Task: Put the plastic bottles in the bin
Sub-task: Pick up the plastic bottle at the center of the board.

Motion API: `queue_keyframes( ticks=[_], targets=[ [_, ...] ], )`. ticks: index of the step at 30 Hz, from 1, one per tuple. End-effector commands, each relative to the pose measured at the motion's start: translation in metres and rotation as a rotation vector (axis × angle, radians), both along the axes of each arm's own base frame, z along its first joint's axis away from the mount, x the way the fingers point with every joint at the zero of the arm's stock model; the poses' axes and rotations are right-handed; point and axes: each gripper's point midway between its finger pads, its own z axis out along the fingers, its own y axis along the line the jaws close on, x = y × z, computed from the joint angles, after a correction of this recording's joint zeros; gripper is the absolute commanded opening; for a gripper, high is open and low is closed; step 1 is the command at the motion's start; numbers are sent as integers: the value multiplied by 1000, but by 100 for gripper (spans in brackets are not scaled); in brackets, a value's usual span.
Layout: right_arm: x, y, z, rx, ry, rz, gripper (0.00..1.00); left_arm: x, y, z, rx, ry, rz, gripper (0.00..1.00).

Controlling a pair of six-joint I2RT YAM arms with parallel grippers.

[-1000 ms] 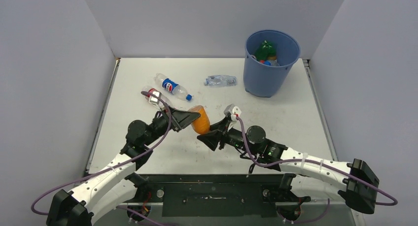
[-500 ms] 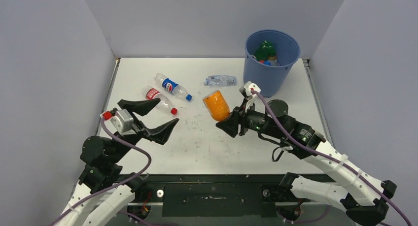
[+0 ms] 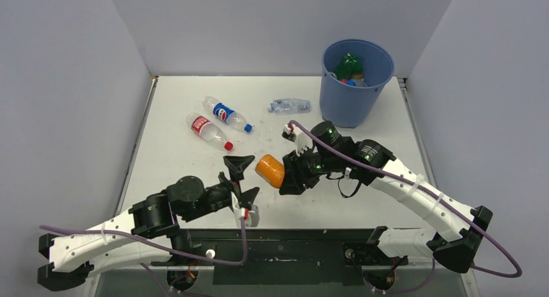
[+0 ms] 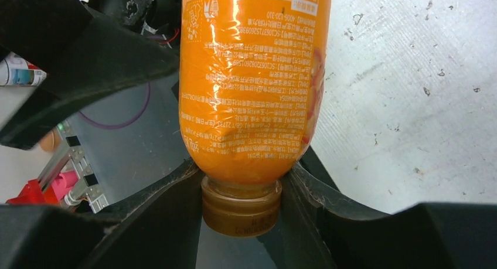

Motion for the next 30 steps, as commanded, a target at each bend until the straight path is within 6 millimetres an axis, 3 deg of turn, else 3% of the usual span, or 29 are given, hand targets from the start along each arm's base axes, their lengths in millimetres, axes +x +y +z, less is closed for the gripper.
queue_keyframes(
  ticks=[1,12,17,22,24,25,28,30],
  targets=[
    [-4,2,19,19,0,36,5,13,3,9,178,-284,74,96],
    [-23,19,19,15,18,125,5,20,-26,-7,287,-331,31,97],
    [-27,21,25,23,2,129,5,20,-38,-20,324,-309,-2,82],
    [-26,18,28,26,-18,121,5,18,-40,-22,305,-299,-10,48],
    [-26,18,30,34,-29,118,5,16,-41,-22,283,-291,-18,41],
    [-25,18,31,38,-37,115,11,15,-41,-22,271,-278,-19,39],
    [-19,17,42,60,-90,96,73,11,-41,-22,213,-226,-20,36],
    [-8,14,58,91,-164,48,90,5,-40,-25,150,-141,-18,33]
  ],
)
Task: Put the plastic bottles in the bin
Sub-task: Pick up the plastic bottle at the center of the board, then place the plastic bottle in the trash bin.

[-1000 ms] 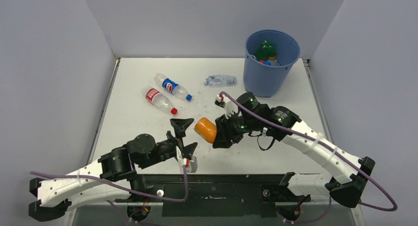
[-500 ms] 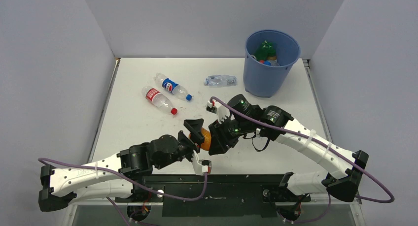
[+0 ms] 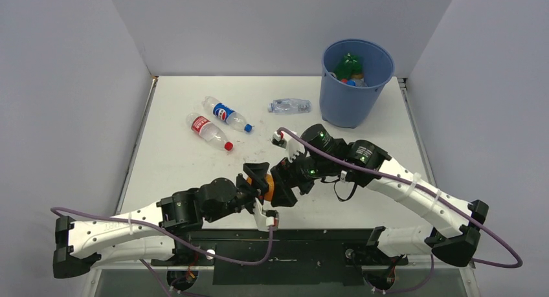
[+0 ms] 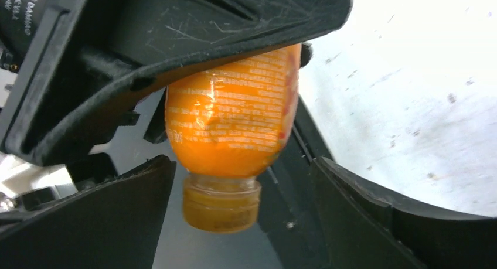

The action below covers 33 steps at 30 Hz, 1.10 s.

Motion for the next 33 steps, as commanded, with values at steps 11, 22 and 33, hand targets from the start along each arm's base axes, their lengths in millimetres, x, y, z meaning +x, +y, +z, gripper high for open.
queue_keyframes(
  ticks=[11,22,33],
  targets=[
    [51,-66,188,767,-659,-486,90,-20,8,39,-767,856,133,37],
    [77,-65,158,802,-712,-611,90,-5,6,67,-1043,1298,43,36],
    [78,4,141,835,-585,-434,91,-24,-4,67,-983,1404,-108,36]
  ],
)
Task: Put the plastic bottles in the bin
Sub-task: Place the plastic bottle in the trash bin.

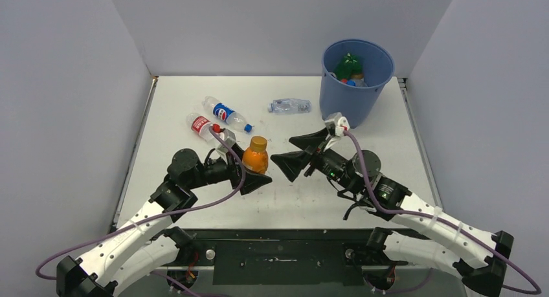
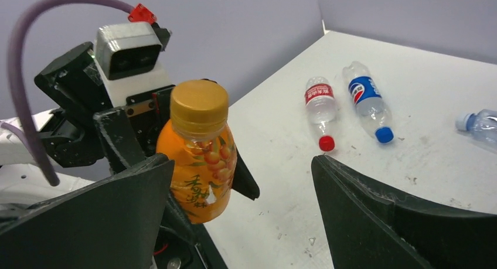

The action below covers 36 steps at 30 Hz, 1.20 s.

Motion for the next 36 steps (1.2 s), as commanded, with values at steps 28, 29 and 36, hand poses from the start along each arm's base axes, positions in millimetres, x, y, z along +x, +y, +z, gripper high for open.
queue_keyframes(
  ticks=[28,29,36],
  targets=[
    [1,80,25,-46,25,204,68,-17,3,27,-103,-153,-65,33],
    [0,81,24,-49,27,209,64,-17,3,27,-102,-152,-65,33],
    [-6,87,19,-64,34,252,28,-15,3,25,-94,-159,-53,38]
  ],
)
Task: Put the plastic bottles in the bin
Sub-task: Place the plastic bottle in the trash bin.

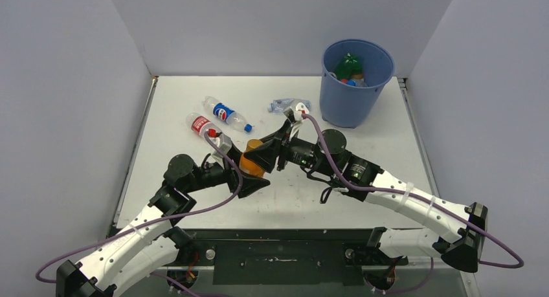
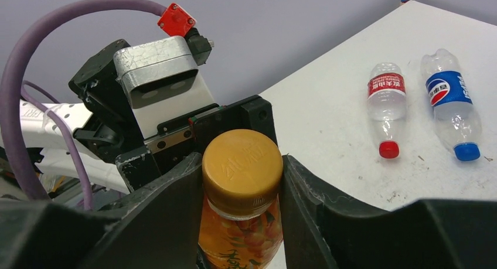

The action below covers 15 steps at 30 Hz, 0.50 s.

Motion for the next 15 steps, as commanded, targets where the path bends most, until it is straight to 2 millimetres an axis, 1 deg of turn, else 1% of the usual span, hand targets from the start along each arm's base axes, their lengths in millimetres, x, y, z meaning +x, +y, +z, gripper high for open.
queue_keyframes(
  ticks=[1,2,3,4,5,6,8,10,12,15],
  targets=[
    [-3,4,16,18,-33,31,19,-2,1,20,-38,-99,-6,45],
    [-4,5,16,15,-33,35,10,-2,1,19,-36,-101,0,56],
    [-5,5,16,12,-32,36,6,0,2,19,-36,-104,11,68],
    [-5,4,16,10,-34,34,5,0,3,20,-37,-111,18,80],
    [-5,2,17,12,-37,29,5,0,5,21,-43,-121,29,96],
    [-5,-1,19,12,-43,20,5,1,6,22,-48,-130,44,97],
    [-1,-11,26,5,-63,-26,5,4,11,24,-58,-148,83,96],
    [7,-31,36,-29,-103,-110,5,8,18,28,-73,-169,138,96],
    [15,-60,52,-46,-157,-227,5,18,29,32,-87,-192,234,96],
    [28,-115,86,-30,-257,-446,5,31,48,39,-111,-229,380,96]
  ],
)
